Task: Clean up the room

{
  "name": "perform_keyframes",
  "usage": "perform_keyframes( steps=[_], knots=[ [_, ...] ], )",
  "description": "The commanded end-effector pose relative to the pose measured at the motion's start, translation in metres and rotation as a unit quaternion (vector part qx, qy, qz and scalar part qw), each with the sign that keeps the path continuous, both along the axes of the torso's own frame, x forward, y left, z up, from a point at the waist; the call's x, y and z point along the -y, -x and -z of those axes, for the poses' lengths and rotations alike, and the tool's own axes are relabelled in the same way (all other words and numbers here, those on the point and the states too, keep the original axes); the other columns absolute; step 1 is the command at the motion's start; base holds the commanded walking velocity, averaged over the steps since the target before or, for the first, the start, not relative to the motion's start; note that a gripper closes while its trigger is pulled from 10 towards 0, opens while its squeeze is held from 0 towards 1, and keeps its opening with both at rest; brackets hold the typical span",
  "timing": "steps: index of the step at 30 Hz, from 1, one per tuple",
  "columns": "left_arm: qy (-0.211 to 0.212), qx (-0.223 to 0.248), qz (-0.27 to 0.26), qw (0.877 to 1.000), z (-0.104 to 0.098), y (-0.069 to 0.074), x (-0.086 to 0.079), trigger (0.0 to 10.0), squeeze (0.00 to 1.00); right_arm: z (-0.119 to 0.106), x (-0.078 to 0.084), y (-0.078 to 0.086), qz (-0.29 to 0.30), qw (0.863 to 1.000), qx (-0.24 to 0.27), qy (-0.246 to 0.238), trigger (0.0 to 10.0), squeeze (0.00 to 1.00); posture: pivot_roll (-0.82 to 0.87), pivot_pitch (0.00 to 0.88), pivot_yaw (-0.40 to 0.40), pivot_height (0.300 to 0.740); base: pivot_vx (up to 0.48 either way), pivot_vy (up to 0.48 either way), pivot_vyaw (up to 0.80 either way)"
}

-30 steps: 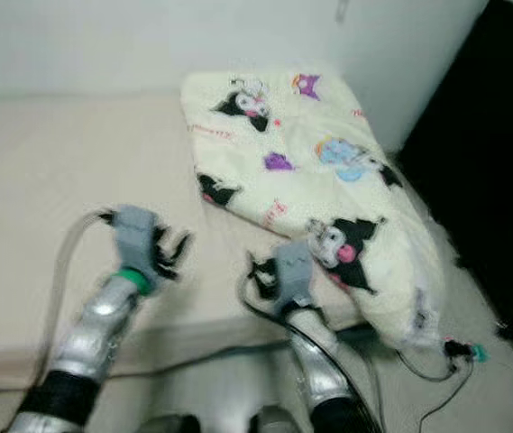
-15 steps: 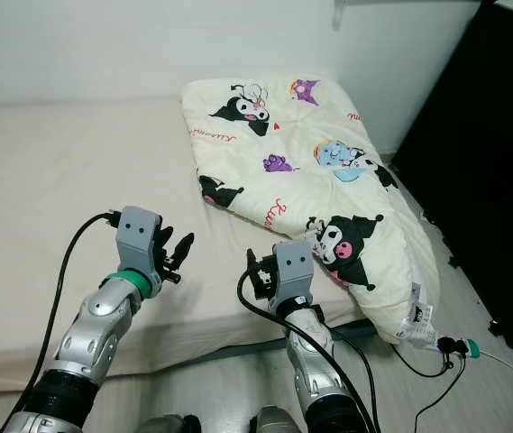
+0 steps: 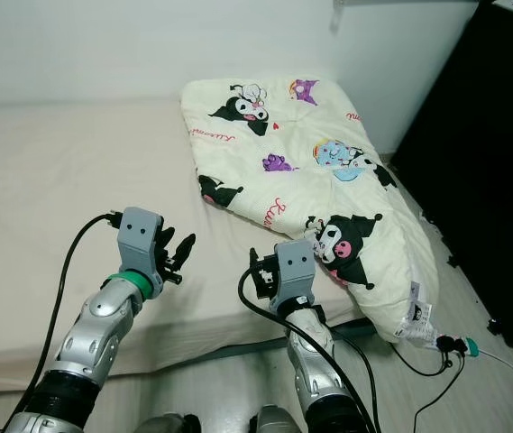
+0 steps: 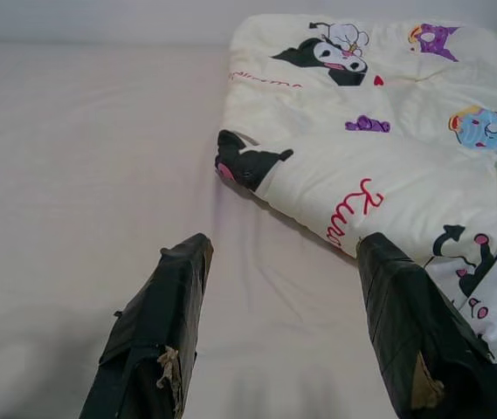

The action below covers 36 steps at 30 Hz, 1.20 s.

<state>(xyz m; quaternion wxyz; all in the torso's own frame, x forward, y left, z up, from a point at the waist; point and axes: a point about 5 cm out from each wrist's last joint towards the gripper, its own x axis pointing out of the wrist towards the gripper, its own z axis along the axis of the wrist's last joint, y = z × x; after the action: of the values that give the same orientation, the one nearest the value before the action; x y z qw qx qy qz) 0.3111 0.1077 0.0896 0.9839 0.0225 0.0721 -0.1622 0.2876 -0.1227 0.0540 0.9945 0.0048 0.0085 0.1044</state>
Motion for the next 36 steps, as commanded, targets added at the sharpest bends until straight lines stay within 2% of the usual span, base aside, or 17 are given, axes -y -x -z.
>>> perform_keyframes(
  steps=[1, 23, 26, 27, 30, 31, 32, 36],
  knots=[
    [-0.006, -0.014, 0.003, 1.000, 0.006, 0.003, 0.000, 10.0, 0.00, 0.005, 0.001, 0.004, 0.003, 1.000, -0.008, -0.001, 10.0, 0.00, -0.05, 0.038, 0.050, 0.680, 0.000, 0.000, 0.00],
    [-0.007, -0.015, 0.001, 1.000, 0.007, 0.003, -0.001, 10.0, 0.00, 0.004, 0.002, 0.004, 0.007, 1.000, -0.004, 0.006, 10.0, 0.00, -0.05, 0.041, 0.050, 0.595, 0.000, 0.000, 0.00],
    [-0.007, -0.014, 0.001, 1.000, 0.006, 0.003, -0.001, 10.0, 0.00, -0.003, 0.010, 0.000, 0.023, 0.999, 0.020, 0.030, 10.0, 0.00, -0.05, 0.041, 0.052, 0.595, 0.000, 0.000, 0.00],
    [-0.007, -0.014, 0.001, 1.000, 0.006, 0.003, -0.002, 10.0, 0.00, -0.014, 0.021, -0.004, 0.044, 0.997, 0.048, 0.049, 10.0, 0.00, -0.06, 0.041, 0.054, 0.595, 0.000, 0.000, 0.00],
    [-0.007, -0.013, 0.001, 1.000, 0.006, 0.002, -0.002, 10.0, 0.00, -0.021, 0.028, -0.007, 0.055, 0.995, 0.063, 0.059, 10.0, 0.00, -0.06, 0.041, 0.054, 0.595, 0.000, 0.000, 0.00],
    [-0.007, -0.012, 0.002, 1.000, 0.005, 0.002, -0.002, 10.0, 0.00, -0.030, 0.038, -0.011, 0.070, 0.992, 0.080, 0.070, 10.0, 0.00, -0.06, 0.050, 0.060, 0.595, 0.000, 0.000, 0.00],
    [-0.007, -0.012, 0.002, 1.000, 0.005, 0.002, -0.002, 10.0, 0.00, -0.030, 0.038, -0.011, 0.070, 0.992, 0.080, 0.070, 10.0, 0.00, -0.06, 0.050, 0.060, 0.595, 0.000, 0.000, 0.00],
    [-0.011, -0.010, 0.000, 1.000, 0.002, -0.001, -0.005, 10.0, 0.00, -0.044, 0.065, -0.020, 0.115, 0.985, 0.098, 0.080, 10.0, 0.00, -0.05, 0.055, 0.064, 0.595, 0.000, 0.000, 0.00]
  ],
)
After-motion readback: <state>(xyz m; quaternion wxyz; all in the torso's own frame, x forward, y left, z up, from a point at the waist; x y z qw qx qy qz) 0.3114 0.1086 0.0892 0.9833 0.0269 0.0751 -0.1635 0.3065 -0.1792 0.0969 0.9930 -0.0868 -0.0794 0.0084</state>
